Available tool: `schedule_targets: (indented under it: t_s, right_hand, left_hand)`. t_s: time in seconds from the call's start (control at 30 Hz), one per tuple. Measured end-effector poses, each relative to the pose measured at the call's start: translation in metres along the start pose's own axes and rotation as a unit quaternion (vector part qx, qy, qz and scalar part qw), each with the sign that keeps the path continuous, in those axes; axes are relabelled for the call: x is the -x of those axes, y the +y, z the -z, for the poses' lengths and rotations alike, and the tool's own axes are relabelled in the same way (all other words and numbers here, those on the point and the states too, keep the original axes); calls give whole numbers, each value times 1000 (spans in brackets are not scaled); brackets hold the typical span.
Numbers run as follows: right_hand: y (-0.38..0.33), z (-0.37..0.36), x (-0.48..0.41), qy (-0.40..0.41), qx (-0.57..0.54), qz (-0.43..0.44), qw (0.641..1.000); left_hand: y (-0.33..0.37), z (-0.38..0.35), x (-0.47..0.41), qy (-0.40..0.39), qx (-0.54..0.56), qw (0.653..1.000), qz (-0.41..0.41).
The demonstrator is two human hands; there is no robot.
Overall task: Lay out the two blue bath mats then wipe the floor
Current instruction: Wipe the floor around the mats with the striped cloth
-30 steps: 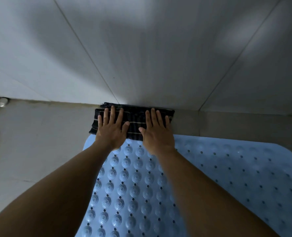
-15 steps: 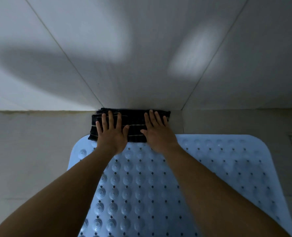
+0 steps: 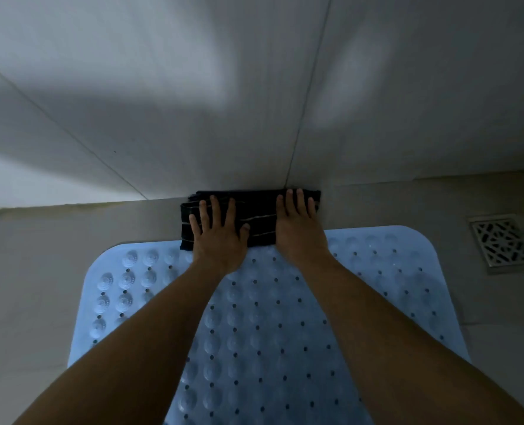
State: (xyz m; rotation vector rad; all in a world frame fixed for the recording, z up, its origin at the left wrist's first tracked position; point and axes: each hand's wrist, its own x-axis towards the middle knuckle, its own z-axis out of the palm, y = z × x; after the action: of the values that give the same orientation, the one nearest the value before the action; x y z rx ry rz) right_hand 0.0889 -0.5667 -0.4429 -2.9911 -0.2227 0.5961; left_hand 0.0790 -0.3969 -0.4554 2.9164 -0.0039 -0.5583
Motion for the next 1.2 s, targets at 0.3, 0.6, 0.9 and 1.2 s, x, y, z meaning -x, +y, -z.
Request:
schedule_targets:
  t_s: [0.3,0.6,0.9,1.2]
  right_hand:
    - [24,-18,13,45,-95,-67,992]
    - [99,-8,15,10,-61,-50,997]
    - [179,7,29,-20,-3,-89,996]
    - [173,13,30,14,-129,-136,982]
  left_hand:
    - [33,-6,-1,-11,-48,999,-15]
    - [98,-17,-8,-31,-34,999,-11]
    - [189,-28,-13,-46,-23,998,-32]
    - [200,-32,-17,-58,-31,997,-30]
